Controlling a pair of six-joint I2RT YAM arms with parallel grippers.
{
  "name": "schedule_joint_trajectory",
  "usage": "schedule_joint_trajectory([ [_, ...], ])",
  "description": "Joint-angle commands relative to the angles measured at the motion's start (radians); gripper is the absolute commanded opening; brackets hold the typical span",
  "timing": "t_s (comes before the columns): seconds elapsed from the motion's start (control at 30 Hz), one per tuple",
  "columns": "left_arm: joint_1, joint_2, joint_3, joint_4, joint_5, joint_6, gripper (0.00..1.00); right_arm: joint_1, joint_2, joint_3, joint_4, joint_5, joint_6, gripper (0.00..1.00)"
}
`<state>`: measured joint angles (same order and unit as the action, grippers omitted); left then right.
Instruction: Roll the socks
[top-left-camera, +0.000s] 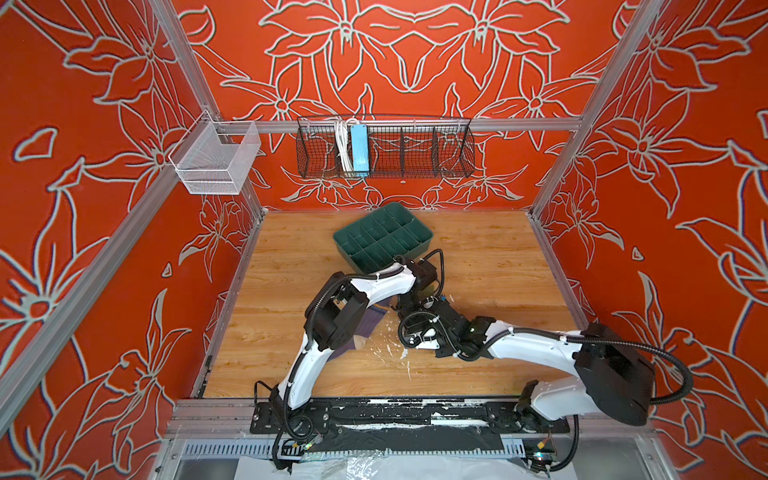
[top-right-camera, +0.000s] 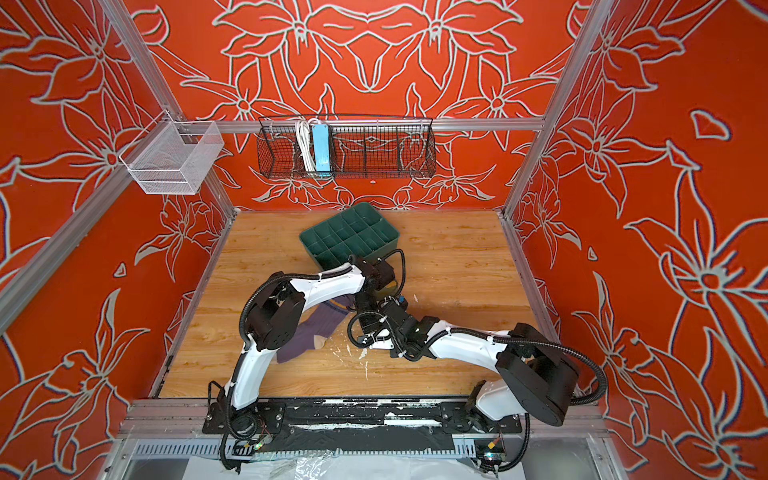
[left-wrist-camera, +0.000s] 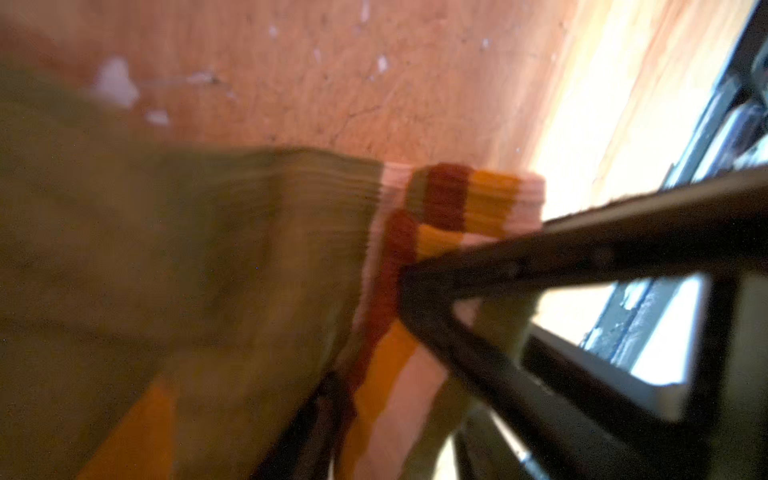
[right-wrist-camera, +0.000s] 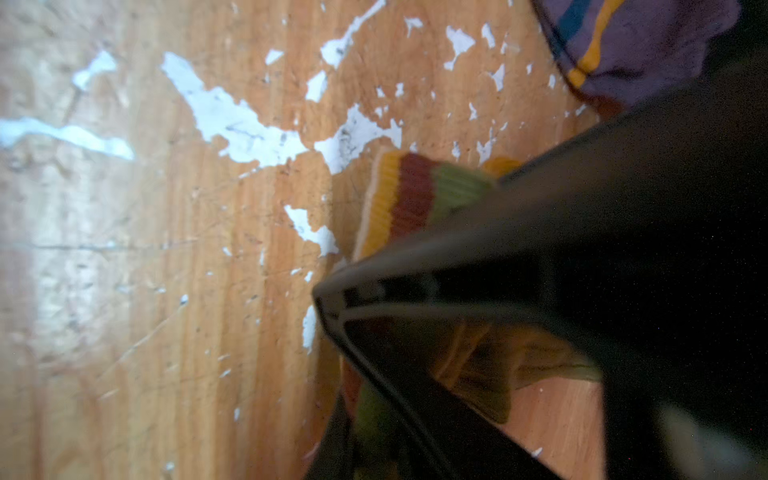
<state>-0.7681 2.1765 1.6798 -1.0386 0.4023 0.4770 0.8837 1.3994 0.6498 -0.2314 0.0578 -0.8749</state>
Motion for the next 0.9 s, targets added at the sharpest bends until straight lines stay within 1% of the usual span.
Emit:
schedule_joint_trajectory([
  [0.0,-0.005,-0.114,-0.063,0.129,-0.090,0.007,0.56,-0.001,-0.013,0.038,-0.146,-0.052,-0.004,0.00],
  [0.17,0.007,-0.311,-0.212,0.353,-0.213,0.010,0.59,-0.016,0.003,0.062,-0.208,-0.059,0.022,0.00],
  [0.2,0.010,-0.355,-0.250,0.409,-0.249,0.016,0.62,-0.020,0.004,0.062,-0.210,-0.069,0.028,0.00],
  [0.33,0.026,-0.542,-0.428,0.627,-0.424,0.053,0.64,-0.035,0.017,0.067,-0.217,-0.093,0.036,0.00],
  [0.43,0.067,-0.683,-0.532,0.737,-0.513,0.086,0.65,-0.045,0.037,0.092,-0.238,-0.120,0.042,0.00],
  [0.53,0.103,-0.842,-0.582,0.760,-0.555,0.138,0.65,-0.059,0.079,0.143,-0.291,-0.175,0.047,0.00],
  [0.63,0.115,-1.017,-0.622,0.732,-0.501,0.219,0.65,-0.082,0.161,0.221,-0.391,-0.241,0.050,0.00],
  [0.7,0.114,-1.134,-0.643,0.700,-0.449,0.260,0.65,-0.110,0.256,0.303,-0.508,-0.298,0.051,0.00],
  [0.8,0.113,-1.287,-0.655,0.640,-0.335,0.298,0.65,-0.145,0.397,0.432,-0.639,-0.393,0.078,0.00],
  [0.87,0.109,-1.344,-0.676,0.609,-0.236,0.366,0.68,-0.165,0.458,0.492,-0.663,-0.443,0.103,0.00],
])
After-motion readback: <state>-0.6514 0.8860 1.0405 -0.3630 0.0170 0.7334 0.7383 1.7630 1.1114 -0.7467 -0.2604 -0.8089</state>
